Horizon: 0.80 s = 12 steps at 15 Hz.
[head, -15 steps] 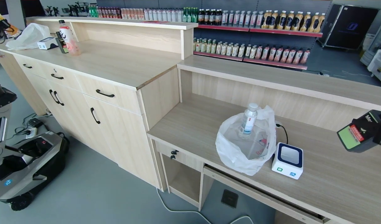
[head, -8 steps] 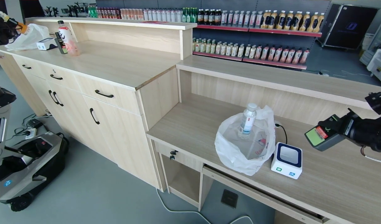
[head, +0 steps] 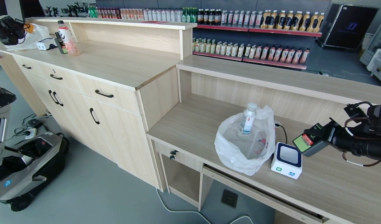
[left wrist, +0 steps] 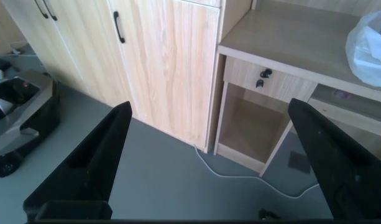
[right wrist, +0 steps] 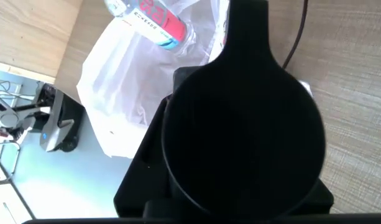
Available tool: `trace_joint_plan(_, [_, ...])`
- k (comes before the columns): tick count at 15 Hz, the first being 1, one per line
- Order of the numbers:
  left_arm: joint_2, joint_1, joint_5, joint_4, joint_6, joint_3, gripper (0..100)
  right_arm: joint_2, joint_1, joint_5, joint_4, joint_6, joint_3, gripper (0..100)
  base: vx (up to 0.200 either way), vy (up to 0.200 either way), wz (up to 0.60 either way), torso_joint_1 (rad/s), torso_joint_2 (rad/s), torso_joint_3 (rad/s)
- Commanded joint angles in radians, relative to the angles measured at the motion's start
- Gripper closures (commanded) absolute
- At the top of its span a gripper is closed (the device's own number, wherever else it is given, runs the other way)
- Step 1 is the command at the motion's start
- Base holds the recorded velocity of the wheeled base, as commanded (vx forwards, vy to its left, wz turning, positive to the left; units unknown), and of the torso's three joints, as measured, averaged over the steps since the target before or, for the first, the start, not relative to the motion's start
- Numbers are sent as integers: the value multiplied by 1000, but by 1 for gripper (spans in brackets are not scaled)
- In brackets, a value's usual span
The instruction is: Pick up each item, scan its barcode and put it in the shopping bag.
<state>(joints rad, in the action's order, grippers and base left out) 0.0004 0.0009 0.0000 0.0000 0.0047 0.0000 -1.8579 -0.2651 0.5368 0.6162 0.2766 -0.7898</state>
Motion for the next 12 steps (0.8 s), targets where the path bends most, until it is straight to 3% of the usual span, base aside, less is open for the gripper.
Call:
trace_joint_plan(1, [0, 1, 0, 0, 0, 0, 0, -40, 14, 0, 5, -2, -2, 100, 0, 0, 0, 0, 0, 0])
trace_joint_plan(12, [0, 1, 0, 0, 0, 0, 0, -150, 66, -12, 160, -33, -17, 100, 0, 0, 0, 0, 0, 0])
